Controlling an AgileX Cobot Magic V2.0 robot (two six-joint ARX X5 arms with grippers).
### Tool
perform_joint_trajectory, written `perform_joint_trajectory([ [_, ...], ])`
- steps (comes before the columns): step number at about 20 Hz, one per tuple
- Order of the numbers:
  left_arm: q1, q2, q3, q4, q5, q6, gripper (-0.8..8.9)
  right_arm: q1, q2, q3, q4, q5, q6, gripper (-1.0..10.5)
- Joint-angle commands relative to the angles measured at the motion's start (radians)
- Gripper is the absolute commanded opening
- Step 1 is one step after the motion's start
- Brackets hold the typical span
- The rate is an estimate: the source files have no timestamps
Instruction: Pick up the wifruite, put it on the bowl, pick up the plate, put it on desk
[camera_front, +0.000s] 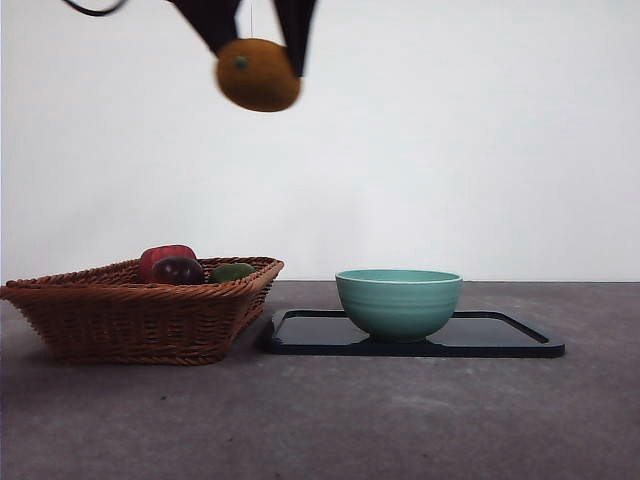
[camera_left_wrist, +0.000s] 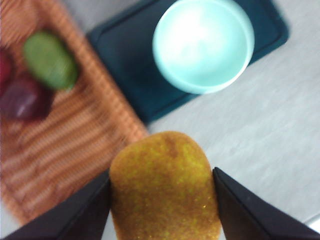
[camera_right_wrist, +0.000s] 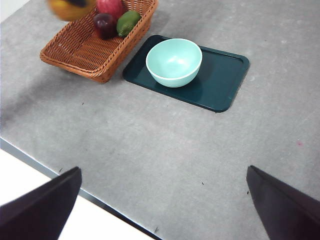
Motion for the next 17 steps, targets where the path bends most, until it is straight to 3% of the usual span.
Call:
perform_joint_trajectory([
  [1, 0.021, -0.045, -0.069, -0.057, -0.005, -0.003, 2.76, 0.006, 0.004, 0.010, -0.074, 0.000, 0.014, 6.0],
  [5, 0.098, -0.155, -0.272, -0.035, -0.005, -0.003, 2.76, 0.006, 0.004, 0.010, -0.074, 0.000, 0.014, 6.0],
  [9, 0.180, -0.265, -0.466, 0.188, -0.004, -0.003, 2.76, 0.006, 0.004, 0.010, -0.074, 0.000, 0.016, 6.0],
  [17, 0.246, -0.234, -0.602, 0.484, -0.004, -0.047, 2.76, 0.006, 0.004, 0.010, -0.074, 0.001, 0.018, 6.0],
])
